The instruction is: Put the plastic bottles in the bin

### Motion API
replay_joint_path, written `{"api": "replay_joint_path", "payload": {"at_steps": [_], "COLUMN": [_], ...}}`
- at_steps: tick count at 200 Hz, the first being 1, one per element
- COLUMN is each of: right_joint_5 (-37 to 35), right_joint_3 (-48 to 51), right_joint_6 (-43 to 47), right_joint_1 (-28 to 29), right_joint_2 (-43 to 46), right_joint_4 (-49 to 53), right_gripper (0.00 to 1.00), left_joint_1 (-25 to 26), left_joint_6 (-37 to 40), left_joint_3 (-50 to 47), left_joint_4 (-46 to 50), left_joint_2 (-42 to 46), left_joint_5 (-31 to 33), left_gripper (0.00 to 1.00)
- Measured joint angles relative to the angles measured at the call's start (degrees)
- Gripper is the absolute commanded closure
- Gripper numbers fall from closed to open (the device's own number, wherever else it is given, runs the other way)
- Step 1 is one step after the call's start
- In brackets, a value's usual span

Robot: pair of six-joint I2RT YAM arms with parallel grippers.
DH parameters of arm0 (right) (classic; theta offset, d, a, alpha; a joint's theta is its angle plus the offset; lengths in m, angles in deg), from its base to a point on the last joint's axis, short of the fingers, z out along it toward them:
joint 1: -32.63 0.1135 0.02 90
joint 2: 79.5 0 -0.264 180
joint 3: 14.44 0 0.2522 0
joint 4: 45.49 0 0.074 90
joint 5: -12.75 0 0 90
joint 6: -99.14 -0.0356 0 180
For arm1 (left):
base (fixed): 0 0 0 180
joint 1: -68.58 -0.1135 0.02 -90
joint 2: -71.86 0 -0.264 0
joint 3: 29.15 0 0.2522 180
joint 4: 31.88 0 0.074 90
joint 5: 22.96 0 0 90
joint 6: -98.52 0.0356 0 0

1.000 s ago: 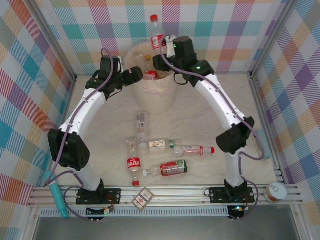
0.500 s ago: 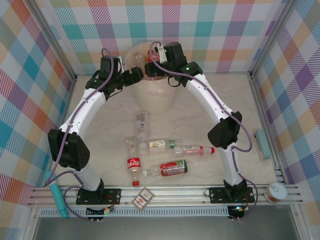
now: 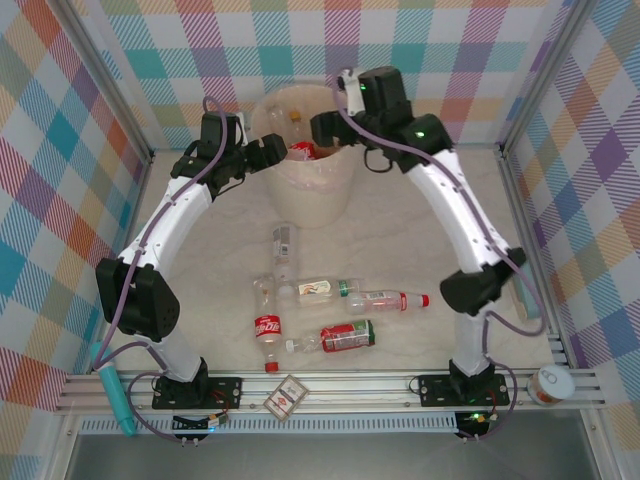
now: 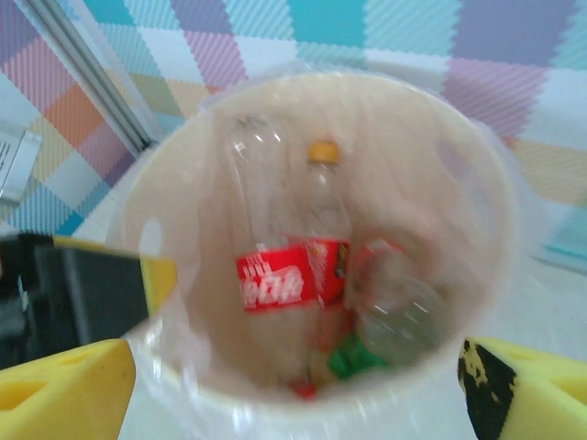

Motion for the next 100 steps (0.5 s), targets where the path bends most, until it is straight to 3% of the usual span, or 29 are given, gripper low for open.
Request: {"api": "replay_joint_path", "payload": {"at_steps": [42, 80, 100], "right_joint_5": [-6.0, -5.4, -4.2], "right_joint_3": [27.8, 61.0, 73.8], "right_joint_6": [-13.0, -32.0, -40.9], "right_joint_1": [0.0, 0.5, 0.5], "right_joint_2": [21.4, 36.9, 42.9], "right_joint_4": [9.1, 10.3, 9.2], "right_gripper": [0.13, 0.12, 0.08], "left_joint_1": [0.0, 0.0, 0.0], "left_joint_6": [0.4, 0.7, 0.9], "left_joint_3": [0.0, 0.0, 0.0], "left_joint_4": [0.0, 0.0, 0.0], "left_joint_2": [0.0, 0.0, 0.0], "left_joint_5": [0.0, -0.1, -0.4], "left_gripper": [0.13, 0.13, 0.13]}}
